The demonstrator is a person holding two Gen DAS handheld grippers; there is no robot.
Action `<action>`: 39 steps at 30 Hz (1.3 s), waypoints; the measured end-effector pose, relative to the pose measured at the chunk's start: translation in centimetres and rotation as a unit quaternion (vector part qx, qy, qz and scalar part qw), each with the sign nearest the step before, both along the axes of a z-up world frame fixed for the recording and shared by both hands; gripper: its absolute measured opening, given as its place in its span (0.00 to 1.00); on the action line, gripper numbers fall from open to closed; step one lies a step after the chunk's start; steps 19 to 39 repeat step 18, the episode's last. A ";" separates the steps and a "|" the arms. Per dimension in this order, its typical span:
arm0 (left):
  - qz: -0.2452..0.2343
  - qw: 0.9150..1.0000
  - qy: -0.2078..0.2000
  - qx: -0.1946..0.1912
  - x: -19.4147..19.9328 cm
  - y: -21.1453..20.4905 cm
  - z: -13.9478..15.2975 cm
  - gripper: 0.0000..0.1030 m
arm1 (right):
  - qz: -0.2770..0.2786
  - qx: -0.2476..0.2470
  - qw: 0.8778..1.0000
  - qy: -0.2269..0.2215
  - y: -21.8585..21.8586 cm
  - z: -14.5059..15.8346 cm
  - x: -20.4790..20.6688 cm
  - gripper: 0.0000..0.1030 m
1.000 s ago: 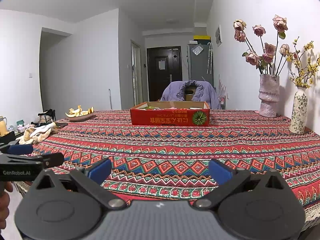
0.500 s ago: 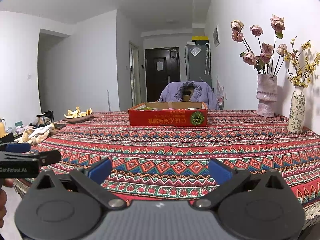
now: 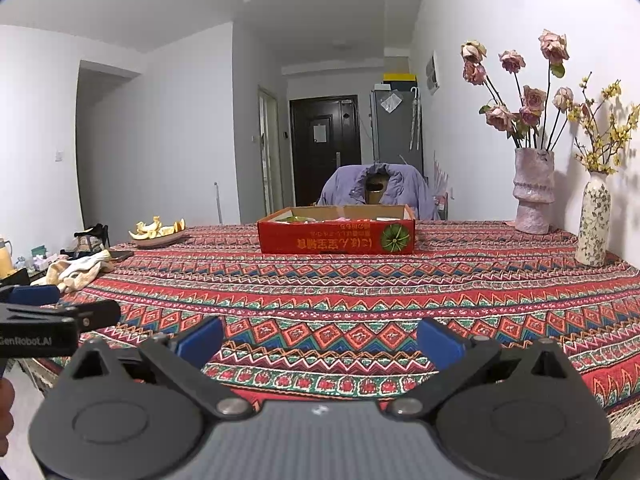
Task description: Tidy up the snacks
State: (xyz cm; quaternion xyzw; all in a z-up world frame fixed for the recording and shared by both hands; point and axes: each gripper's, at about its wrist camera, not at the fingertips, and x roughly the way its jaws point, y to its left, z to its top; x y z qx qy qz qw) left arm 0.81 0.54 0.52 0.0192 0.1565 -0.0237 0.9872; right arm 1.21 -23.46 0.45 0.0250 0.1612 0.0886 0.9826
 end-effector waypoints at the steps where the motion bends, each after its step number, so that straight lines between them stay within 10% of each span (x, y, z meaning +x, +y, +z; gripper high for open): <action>1: 0.000 1.000 0.000 0.000 0.0 0.0 0.0 1.00 | 0.000 0.000 1.000 0.000 0.0 0.0 0.0 1.00; 39: -0.023 1.000 -0.012 0.005 -0.6 -0.7 0.2 1.00 | 0.001 0.002 1.000 -0.001 0.0 -0.1 -0.1 1.00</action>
